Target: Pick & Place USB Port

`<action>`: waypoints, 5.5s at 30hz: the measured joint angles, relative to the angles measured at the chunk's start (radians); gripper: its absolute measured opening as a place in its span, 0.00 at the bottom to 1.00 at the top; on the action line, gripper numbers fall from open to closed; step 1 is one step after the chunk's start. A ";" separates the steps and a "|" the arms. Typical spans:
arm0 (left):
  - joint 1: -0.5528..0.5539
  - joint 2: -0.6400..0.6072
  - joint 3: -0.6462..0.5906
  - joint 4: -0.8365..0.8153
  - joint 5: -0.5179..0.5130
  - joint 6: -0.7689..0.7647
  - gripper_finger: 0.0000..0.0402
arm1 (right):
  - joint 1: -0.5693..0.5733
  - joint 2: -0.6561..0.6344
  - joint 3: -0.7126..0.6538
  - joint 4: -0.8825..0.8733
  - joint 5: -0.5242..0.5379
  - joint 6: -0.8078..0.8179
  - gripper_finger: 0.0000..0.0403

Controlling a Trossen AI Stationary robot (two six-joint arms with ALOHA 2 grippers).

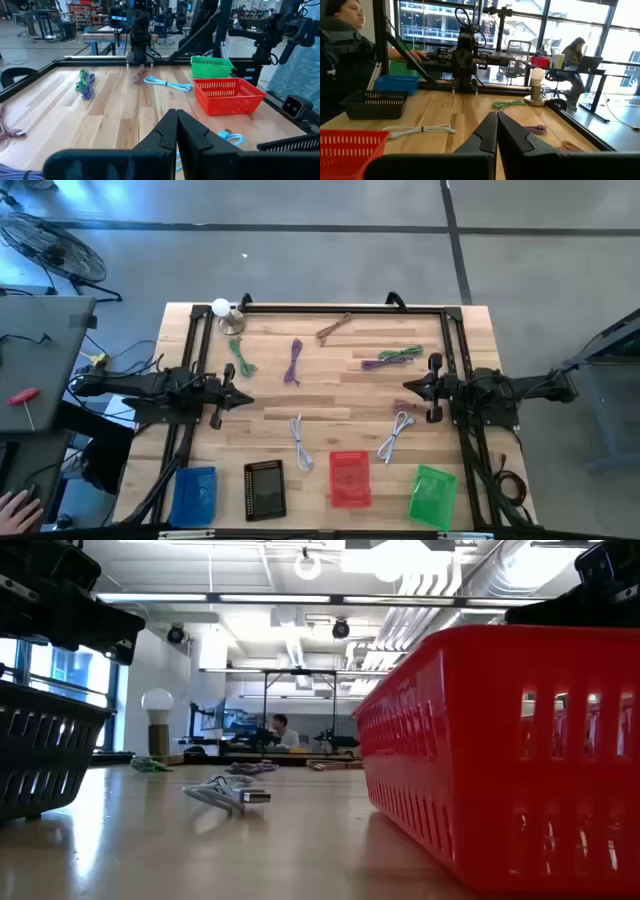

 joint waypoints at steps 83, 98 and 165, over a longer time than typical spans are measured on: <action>0.000 0.000 0.000 0.011 -0.022 0.084 0.00 | 0.000 0.000 0.000 0.086 -0.005 -0.020 0.01; 0.000 0.000 0.008 0.006 -0.124 -0.026 0.09 | 0.000 0.159 0.219 -0.153 0.265 -0.074 0.01; 0.001 0.000 0.010 0.009 -0.229 -0.048 0.34 | -0.522 1.626 0.942 -0.655 -0.089 -0.308 0.51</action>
